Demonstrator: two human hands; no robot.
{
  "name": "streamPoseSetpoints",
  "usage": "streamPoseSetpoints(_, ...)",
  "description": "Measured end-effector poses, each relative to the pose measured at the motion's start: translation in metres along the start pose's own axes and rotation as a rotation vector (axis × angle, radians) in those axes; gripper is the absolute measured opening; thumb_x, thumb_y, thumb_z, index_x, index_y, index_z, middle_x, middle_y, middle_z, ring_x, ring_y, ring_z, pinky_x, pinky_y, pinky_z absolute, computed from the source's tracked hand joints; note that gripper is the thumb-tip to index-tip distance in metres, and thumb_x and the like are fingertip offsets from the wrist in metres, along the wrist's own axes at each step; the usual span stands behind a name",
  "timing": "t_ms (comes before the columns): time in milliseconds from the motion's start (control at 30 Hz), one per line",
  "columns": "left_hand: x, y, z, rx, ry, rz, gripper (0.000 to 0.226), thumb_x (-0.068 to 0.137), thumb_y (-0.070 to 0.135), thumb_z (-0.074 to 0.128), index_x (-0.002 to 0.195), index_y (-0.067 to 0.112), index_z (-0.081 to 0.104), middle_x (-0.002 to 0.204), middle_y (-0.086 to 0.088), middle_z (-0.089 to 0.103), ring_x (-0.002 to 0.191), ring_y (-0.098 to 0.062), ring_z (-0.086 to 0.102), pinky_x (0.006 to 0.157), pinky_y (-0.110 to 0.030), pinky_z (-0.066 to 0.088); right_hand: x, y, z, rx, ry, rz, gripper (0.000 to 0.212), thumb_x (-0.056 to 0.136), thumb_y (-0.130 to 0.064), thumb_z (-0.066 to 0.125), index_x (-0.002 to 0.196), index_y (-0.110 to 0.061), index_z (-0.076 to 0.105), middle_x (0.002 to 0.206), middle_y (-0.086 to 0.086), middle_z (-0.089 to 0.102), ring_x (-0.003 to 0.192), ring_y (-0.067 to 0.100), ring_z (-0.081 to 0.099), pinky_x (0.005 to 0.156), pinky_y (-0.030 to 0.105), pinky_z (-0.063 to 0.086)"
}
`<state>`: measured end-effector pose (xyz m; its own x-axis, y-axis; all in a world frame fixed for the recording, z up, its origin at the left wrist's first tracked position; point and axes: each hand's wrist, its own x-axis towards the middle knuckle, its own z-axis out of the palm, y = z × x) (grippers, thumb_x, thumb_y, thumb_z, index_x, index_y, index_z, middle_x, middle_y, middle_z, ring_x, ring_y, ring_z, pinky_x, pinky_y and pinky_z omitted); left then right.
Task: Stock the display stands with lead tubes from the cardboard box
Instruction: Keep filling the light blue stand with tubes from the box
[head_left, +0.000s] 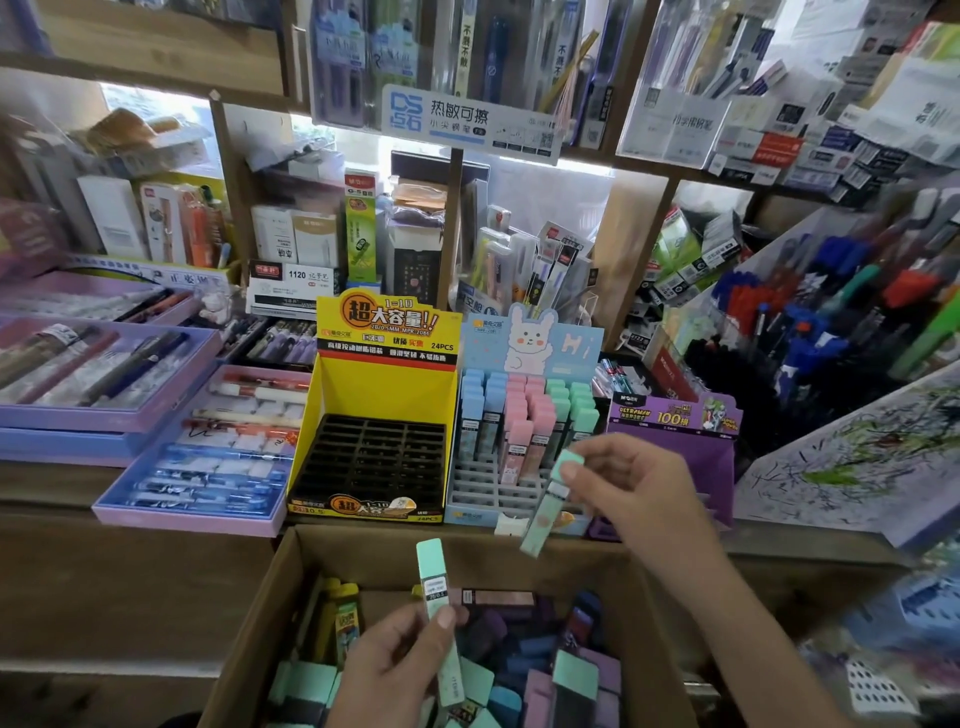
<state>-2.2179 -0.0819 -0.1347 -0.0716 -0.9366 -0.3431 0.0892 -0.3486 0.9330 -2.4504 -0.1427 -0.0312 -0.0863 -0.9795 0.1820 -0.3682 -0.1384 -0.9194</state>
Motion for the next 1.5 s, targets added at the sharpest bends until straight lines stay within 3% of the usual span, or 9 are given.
streamPoseSetpoints(133, 0.001, 0.001, 0.001, -0.042, 0.031, -0.017, 0.018, 0.093, 0.026, 0.067, 0.087, 0.035, 0.082, 0.086, -0.004, 0.078, 0.082, -0.02, 0.072, 0.067, -0.027, 0.054, 0.022, 0.0, -0.024, -0.112, 0.117, -0.105, 0.012, 0.09, -0.012, 0.077, 0.098, -0.02, 0.074, 0.08, 0.002, 0.074, 0.076, 0.02, 0.071, 0.069, 0.026, 0.062)
streamPoseSetpoints(333, 0.002, 0.0, 0.0, -0.06, 0.024, -0.013, 0.019, 0.093, 0.02, 0.068, 0.085, 0.027, 0.083, 0.075, -0.008, 0.076, 0.066, -0.016, 0.07, 0.061, -0.026, 0.054, 0.046, 0.002, -0.029, -0.246, 0.145, -0.184, 0.013, 0.093, -0.01, 0.074, 0.103, -0.019, 0.071, 0.086, 0.008, 0.07, 0.08, 0.021, 0.066, 0.073, 0.027, 0.06)
streamPoseSetpoints(433, 0.004, 0.0, -0.002, -0.057, 0.023, -0.012, 0.019, 0.093, 0.021, 0.068, 0.085, 0.03, 0.083, 0.08, -0.009, 0.077, 0.072, -0.02, 0.075, 0.067, -0.029, 0.057, 0.056, 0.003, -0.027, -0.308, 0.148, -0.207, 0.015, 0.092, -0.01, 0.075, 0.101, -0.021, 0.071, 0.081, 0.015, 0.07, 0.075, 0.025, 0.065, 0.07, 0.033, 0.059)
streamPoseSetpoints(600, 0.007, -0.004, -0.004, -0.041, 0.026, -0.014, 0.017, 0.093, 0.022, 0.069, 0.085, 0.028, 0.083, 0.086, -0.013, 0.077, 0.085, -0.029, 0.075, 0.081, -0.039, 0.06, 0.068, 0.006, -0.024, -0.437, 0.125, -0.259, 0.016, 0.089, -0.006, 0.077, 0.099, -0.019, 0.074, 0.078, 0.001, 0.069, 0.072, 0.004, 0.063, 0.067, 0.01, 0.052)
streamPoseSetpoints(733, 0.007, -0.005, -0.004, -0.038, 0.023, -0.013, 0.015, 0.092, 0.024, 0.07, 0.085, 0.027, 0.083, 0.087, -0.012, 0.077, 0.087, -0.029, 0.074, 0.078, -0.037, 0.059, 0.071, 0.007, -0.023, -0.506, 0.096, -0.269, 0.015, 0.088, -0.005, 0.078, 0.101, -0.012, 0.076, 0.081, -0.008, 0.065, 0.075, -0.01, 0.058, 0.068, 0.002, 0.046)
streamPoseSetpoints(1033, 0.003, -0.002, -0.002, -0.023, 0.023, 0.032, 0.017, 0.091, 0.022, 0.071, 0.083, 0.03, 0.083, 0.07, -0.004, 0.073, 0.065, -0.014, 0.068, 0.063, -0.025, 0.049, 0.077, 0.012, -0.017, -0.657, 0.059, -0.341, 0.012, 0.09, -0.01, 0.077, 0.101, -0.014, 0.076, 0.084, -0.004, 0.063, 0.075, 0.003, 0.056, 0.071, 0.011, 0.042)
streamPoseSetpoints(1333, 0.002, 0.001, -0.002, -0.019, 0.035, 0.014, 0.015, 0.09, 0.024, 0.072, 0.082, 0.028, 0.084, 0.069, 0.001, 0.074, 0.067, -0.014, 0.068, 0.064, -0.026, 0.049, 0.078, 0.008, -0.01, -0.764, 0.032, -0.391, 0.018, 0.096, -0.013, 0.071, 0.109, -0.005, 0.079, 0.102, 0.004, 0.065, 0.089, 0.018, 0.062, 0.083, 0.041, 0.055)
streamPoseSetpoints(1400, 0.001, 0.002, -0.001, -0.015, 0.036, 0.017, 0.013, 0.089, 0.024, 0.072, 0.084, 0.024, 0.084, 0.07, 0.001, 0.075, 0.067, -0.014, 0.068, 0.064, -0.025, 0.049, 0.077, 0.007, -0.01, -0.767, 0.023, -0.383, 0.019, 0.096, -0.012, 0.07, 0.112, -0.004, 0.078, 0.104, 0.004, 0.064, 0.088, 0.017, 0.06, 0.084, 0.04, 0.054)
streamPoseSetpoints(1500, 0.0, 0.004, -0.002, -0.022, 0.032, 0.027, 0.011, 0.088, 0.022, 0.074, 0.085, 0.023, 0.084, 0.072, -0.003, 0.075, 0.066, -0.013, 0.068, 0.063, -0.023, 0.048, 0.07, 0.005, -0.012, -0.702, 0.077, -0.386, 0.018, 0.093, -0.009, 0.073, 0.11, -0.005, 0.077, 0.101, 0.0, 0.062, 0.077, 0.013, 0.056, 0.077, 0.022, 0.048)
